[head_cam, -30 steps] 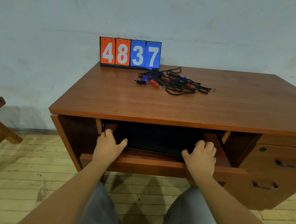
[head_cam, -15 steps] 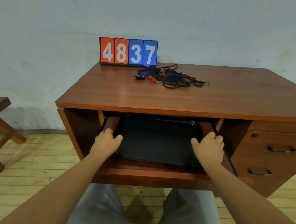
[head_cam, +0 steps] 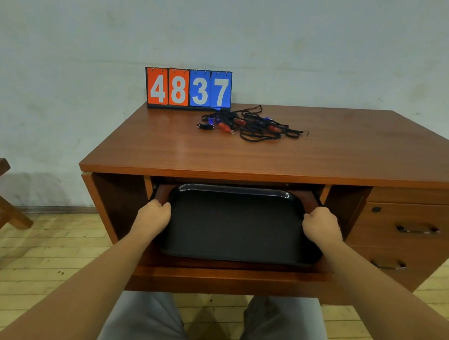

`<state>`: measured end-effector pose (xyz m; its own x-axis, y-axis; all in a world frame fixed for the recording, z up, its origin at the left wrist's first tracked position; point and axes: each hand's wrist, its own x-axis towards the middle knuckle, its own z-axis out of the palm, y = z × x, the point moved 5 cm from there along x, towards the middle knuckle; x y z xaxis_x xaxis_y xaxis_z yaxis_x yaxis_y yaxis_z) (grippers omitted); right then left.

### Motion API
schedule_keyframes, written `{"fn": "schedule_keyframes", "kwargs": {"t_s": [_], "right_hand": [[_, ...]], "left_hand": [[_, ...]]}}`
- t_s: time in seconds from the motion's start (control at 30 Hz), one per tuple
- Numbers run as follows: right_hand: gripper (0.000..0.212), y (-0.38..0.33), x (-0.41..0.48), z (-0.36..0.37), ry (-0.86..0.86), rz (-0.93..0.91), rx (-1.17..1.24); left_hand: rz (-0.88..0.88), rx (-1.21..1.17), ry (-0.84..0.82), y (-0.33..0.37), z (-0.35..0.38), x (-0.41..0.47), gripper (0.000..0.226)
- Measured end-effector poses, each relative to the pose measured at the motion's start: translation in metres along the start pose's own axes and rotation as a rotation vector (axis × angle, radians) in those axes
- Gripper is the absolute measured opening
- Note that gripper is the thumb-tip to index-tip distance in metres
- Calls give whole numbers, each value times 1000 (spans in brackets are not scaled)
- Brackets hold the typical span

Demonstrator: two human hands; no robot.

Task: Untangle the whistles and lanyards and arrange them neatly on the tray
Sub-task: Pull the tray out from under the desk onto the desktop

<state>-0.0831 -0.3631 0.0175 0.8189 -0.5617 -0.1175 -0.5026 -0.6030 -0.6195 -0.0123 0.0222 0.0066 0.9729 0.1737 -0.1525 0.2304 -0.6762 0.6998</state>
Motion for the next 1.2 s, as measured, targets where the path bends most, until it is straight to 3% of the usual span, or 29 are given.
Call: {"fn": "schedule_keyframes", "kwargs": {"t_s": [0.17,0.37,0.53,0.83,1.2], "right_hand": [[29,3,-18,-16,41,-80,27],[25,3,-48,-42,96,-176,87],[29,-24,-59,-64,166,-269,120],[19,-84,8,-61,191,-282,174],[22,-124,117,-13,59,-283,-79]], "left_hand": [[25,-34,-19,-13,-5,-18,32],[157,-37,70,-3,-33,-50,40],[244,-51,183,26,-66,-54,33],[348,18,267,78,-82,19,17],[271,321,196,96,-59,136,25]]}}
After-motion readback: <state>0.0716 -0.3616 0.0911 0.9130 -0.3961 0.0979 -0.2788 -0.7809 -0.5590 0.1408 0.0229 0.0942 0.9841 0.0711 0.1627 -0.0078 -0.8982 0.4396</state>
